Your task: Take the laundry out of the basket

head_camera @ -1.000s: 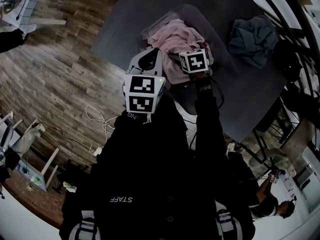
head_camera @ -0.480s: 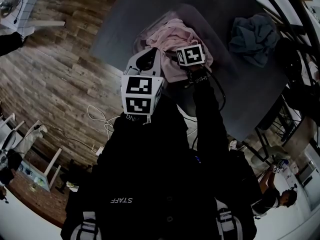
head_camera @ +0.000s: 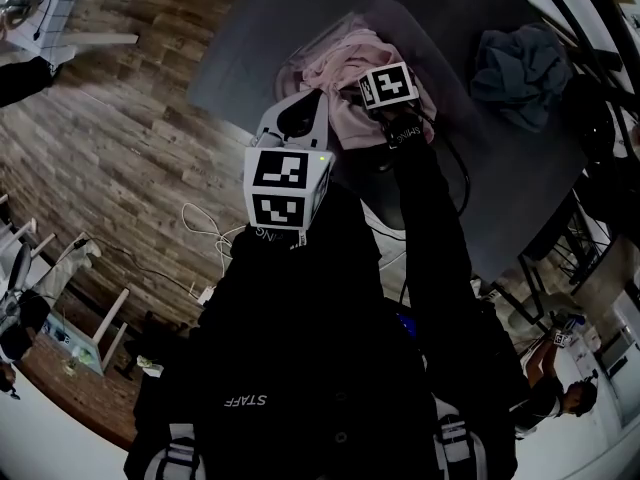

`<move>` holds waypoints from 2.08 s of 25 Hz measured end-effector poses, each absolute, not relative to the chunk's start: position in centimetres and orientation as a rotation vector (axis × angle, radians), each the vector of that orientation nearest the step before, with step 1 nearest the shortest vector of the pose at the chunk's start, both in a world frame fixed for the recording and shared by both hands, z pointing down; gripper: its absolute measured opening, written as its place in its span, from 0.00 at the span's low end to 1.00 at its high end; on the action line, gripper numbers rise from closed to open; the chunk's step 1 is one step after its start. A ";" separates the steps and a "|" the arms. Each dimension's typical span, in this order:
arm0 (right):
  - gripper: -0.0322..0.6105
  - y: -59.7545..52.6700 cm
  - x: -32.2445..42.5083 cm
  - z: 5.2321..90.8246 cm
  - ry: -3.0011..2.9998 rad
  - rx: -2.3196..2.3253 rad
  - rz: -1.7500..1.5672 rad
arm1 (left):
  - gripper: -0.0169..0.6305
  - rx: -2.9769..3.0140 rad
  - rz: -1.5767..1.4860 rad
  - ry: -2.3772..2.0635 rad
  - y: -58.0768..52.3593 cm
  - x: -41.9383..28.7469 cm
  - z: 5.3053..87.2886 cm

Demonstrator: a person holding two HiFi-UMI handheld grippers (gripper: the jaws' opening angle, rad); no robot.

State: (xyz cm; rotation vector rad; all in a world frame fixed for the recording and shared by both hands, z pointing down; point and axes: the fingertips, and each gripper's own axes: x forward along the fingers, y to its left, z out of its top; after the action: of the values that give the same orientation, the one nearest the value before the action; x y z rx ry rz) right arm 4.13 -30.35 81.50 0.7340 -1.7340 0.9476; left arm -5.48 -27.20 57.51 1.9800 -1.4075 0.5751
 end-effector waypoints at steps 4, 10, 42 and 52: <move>0.75 -29.2 3.4 80.6 -1.789 0.769 1.010 | 0.03 1.961 0.563 -1.423 -25.9 -6.1 57.1; 0.50 -28.3 3.5 78.9 -1.828 0.839 1.027 | 0.03 1.945 0.547 -1.467 -24.1 -7.7 56.0; 0.48 -22.2 7.5 37.7 -2.453 1.599 0.278 | 0.03 2.181 0.207 -1.702 -20.8 -10.4 38.5; 0.48 -21.2 8.1 30.0 -2.538 1.768 0.092 | 0.03 2.331 0.109 -1.770 -21.8 -9.5 32.0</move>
State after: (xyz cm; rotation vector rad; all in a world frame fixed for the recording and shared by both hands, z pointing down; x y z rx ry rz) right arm 8.12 -21.16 29.95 1.7680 -2.5378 0.0919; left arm -9.53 -21.76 31.99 2.3311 -1.7700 0.1094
